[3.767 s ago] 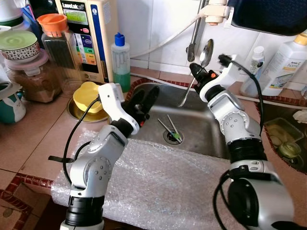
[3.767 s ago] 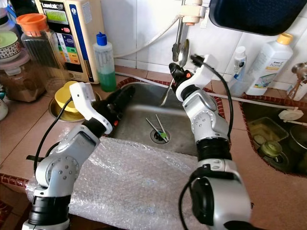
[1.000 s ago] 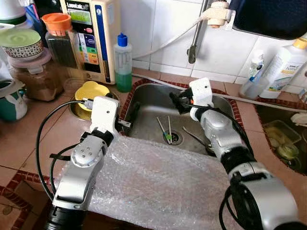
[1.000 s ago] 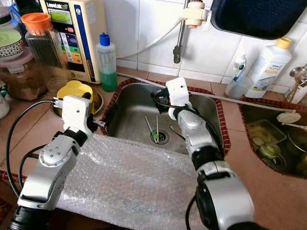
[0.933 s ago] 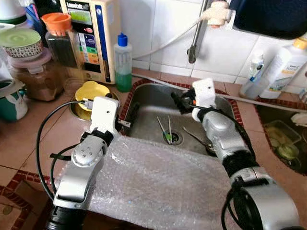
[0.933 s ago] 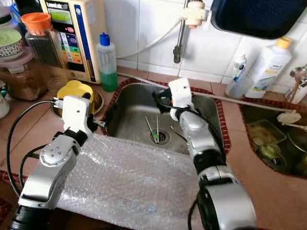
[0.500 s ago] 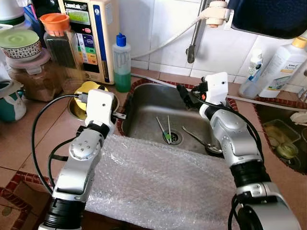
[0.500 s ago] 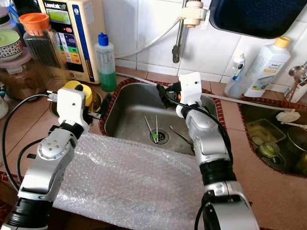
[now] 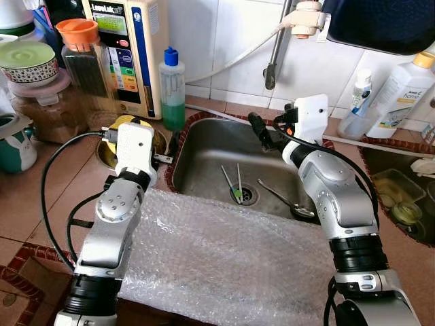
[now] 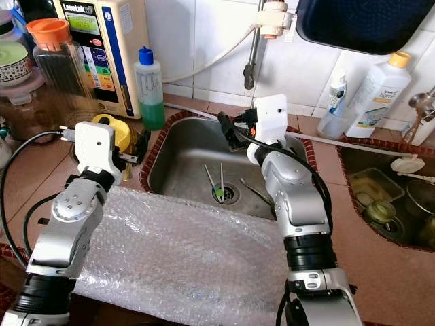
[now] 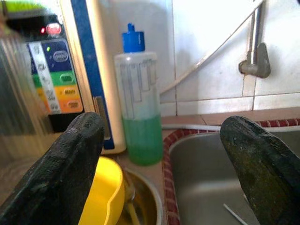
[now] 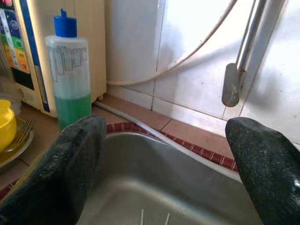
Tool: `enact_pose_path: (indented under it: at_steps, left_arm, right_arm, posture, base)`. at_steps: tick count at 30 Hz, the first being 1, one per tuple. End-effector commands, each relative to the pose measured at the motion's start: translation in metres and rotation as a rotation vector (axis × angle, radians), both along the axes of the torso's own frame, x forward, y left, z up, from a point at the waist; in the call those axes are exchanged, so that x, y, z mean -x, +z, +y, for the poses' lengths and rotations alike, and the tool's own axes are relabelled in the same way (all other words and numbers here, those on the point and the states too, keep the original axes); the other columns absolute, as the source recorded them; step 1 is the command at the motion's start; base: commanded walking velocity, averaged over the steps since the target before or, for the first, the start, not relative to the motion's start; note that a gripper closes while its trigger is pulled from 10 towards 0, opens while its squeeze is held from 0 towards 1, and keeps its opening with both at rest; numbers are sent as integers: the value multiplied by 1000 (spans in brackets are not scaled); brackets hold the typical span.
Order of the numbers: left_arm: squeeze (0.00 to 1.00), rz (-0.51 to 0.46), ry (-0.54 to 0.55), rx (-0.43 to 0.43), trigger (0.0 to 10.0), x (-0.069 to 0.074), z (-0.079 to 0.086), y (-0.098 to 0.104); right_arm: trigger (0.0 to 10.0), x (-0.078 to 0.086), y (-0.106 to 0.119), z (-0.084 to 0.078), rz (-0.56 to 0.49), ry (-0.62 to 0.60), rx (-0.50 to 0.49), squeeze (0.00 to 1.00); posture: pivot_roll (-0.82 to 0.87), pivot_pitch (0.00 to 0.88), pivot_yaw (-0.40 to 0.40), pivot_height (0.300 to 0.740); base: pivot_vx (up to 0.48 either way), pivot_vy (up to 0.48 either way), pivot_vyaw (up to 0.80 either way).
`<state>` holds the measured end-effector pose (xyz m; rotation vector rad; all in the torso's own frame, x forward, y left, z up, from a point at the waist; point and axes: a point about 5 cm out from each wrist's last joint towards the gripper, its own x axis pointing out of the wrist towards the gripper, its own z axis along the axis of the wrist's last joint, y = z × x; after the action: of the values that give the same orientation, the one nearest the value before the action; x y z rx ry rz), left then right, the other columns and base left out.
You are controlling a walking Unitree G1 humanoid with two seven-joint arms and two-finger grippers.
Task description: Kitchen organization
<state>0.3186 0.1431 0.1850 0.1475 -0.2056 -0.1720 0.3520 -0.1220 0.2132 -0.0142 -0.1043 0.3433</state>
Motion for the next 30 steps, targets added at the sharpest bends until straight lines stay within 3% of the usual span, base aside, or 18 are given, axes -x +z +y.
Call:
enact_pose_path:
  at_steps: [1, 17, 30]
  left_arm:
    - [0, -9, -16, -11, 10000, -3, -3, 3]
    - [0, -17, -54, -59, 10000, -7, -1, 9]
    - [0, -27, -30, -57, 10000, -7, 6, 12]
  right_arm:
    - [10000, 3, 2, -1, 0, -13, -22, 0]
    - [10000, 10, 1, 6, 19, -37, -60, 0]
    - [10000, 12, -4, 11, 34, -26, -72, 0]
  posture:
    - [-7, 35, 12, 740]
    - [12, 70, 69, 740]
    - [55, 65, 66, 740]
  base:
    - [0, 0, 0]
    - [0, 0, 0]
    - [0, 0, 0]
